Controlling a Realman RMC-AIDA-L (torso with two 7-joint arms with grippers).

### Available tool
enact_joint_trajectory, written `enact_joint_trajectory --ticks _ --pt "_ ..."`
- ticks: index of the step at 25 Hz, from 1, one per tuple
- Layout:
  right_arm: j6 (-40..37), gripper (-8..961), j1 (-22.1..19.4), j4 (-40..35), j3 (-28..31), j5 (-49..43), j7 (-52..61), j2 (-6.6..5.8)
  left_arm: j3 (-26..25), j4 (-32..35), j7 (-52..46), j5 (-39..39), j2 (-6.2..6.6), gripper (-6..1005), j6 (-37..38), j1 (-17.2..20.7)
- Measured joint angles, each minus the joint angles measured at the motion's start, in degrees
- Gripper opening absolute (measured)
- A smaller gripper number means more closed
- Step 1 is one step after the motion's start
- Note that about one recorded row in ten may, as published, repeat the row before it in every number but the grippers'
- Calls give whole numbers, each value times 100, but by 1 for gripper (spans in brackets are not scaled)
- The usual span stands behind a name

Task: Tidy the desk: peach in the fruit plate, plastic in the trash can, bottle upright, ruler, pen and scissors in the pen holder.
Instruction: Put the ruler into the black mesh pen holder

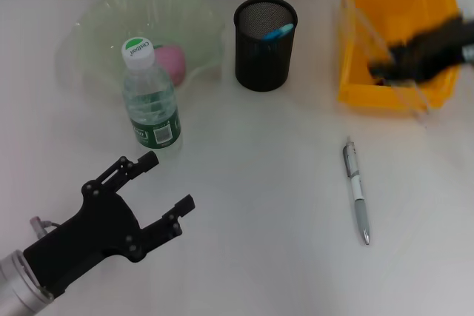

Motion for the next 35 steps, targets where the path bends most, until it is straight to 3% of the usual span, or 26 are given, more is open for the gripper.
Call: enact_joint_trajectory --ticks 1,3,4,5,6,9,10,11,14,15,16,20,25,35 --pt "0 387 0 0 0 0 0 0 0 0 0 0 0 811 0 0" --pt "659 388 -60 201 255 879 -372 -6 7 4 -16 1 0 811 -6 -11" --pt "913 388 -68 394 303 1209 -561 -6 10 5 -16 3 -1 811 -10 -15" --pt "1551 388 -64 1032 348 2174 -1239 -5 14 6 -20 2 0 811 -24 -26" --pt "1551 389 -64 1032 348 2174 -1239 -5 14 6 -20 2 0 811 -24 -26" --pt "2161 390 148 2373 358 3698 -2634 -9 17 6 -24 2 -2 811 -39 -32" --pt "2349 390 451 3497 366 4747 -3744 -11 20 4 -37 2 -6 811 -48 -37" --pt "2349 391 451 3497 366 4747 -3744 -11 20 4 -37 2 -6 811 -48 -37" --pt "2438 392 975 4989 500 5782 -5207 -26 32 5 -98 4 -11 811 -54 -52" --pt "2493 392 1346 5900 656 6250 -6113 -27 66 7 -115 9 -16 811 -57 -83" --pt "2493 392 1346 5900 656 6250 -6113 -27 66 7 -115 9 -16 811 -57 -83" --pt "2803 394 2011 7179 838 6701 -7564 -1 150 6 -214 12 -18 811 -49 -149" --pt "3102 396 2410 7790 810 7002 -8117 27 220 0 -300 12 -26 811 -60 -247" --pt "3533 399 2607 8135 568 7174 -8206 41 302 -1 -392 11 -36 812 -217 -336"
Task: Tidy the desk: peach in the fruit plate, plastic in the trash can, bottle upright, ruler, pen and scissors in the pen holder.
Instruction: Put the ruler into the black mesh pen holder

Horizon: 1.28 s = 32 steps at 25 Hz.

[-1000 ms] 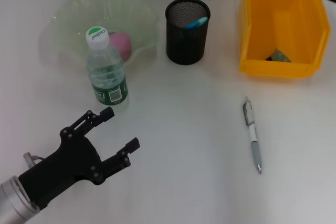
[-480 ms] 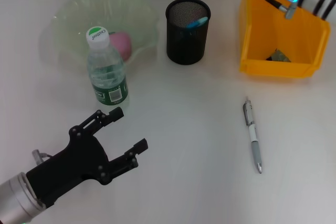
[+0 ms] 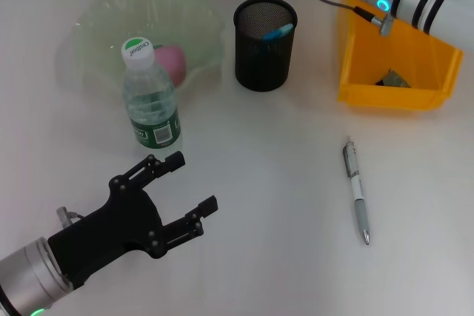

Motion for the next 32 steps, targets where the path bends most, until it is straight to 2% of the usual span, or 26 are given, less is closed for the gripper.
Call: enact_joint_trajectory --ticks 8,15,32 --pt "212 402 57 139 -352 7 -29 10 0 -35 -2 0 1 812 -25 -3" --pt "220 405 127 391 -363 25 -572 10 7 -37 -2 0 1 812 -87 -2" --pt "221 411 76 455 -363 40 -615 6 7 -8 -2 0 1 812 -220 -13"
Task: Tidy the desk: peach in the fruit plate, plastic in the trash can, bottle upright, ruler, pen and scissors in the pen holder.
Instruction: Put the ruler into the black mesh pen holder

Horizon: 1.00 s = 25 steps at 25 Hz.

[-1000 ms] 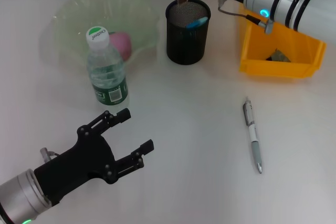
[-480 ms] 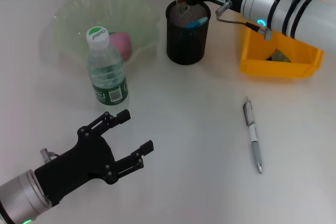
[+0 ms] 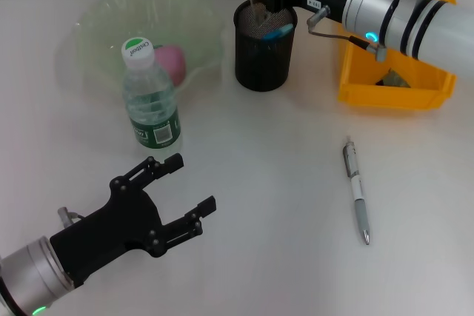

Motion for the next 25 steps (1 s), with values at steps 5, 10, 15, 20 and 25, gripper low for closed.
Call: enact_joint_trajectory --ticks 5,10,15,20,25 --pt "0 413 -5 74 43 0 -118 0 0 5 -2 0 0 812 -41 -25" --pt "-3 415 -14 119 49 0 -224 0 0 7 -3 0 0 812 -84 -35" --pt "-8 417 -14 135 26 0 -228 0 0 6 -5 0 0 812 -85 -35" --pt "-35 419 -41 140 16 0 -230 0 0 6 -8 0 0 812 -85 -35" --pt "-54 421 -63 141 5 0 -231 1 0 7 -9 0 0 812 -84 -39"
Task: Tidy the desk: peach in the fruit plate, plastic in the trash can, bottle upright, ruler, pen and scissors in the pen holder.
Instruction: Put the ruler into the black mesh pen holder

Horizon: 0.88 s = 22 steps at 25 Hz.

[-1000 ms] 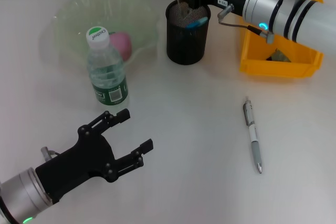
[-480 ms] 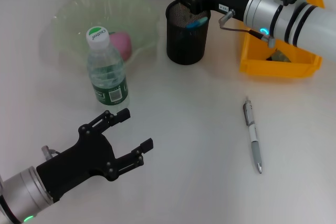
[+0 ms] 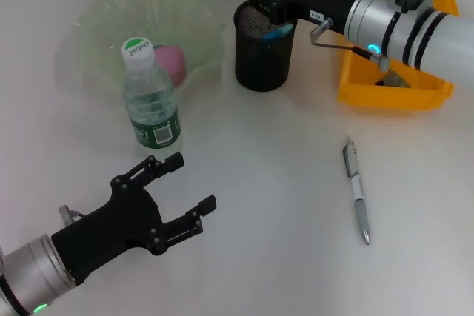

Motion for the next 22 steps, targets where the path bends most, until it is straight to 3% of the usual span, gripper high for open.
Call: enact_joint_trajectory --ticks 15,18,22 --pt "-287 433 -177 21 52 0 52 0 0 9 0 0 0 811 2 -28" --pt "-767 460 -504 -309 245 104 333 -1 0 9 0 1 0 811 6 -32" --pt "-1284 544 -1444 -1737 267 264 1598 -36 -21 9 0 1 6 811 30 -28"
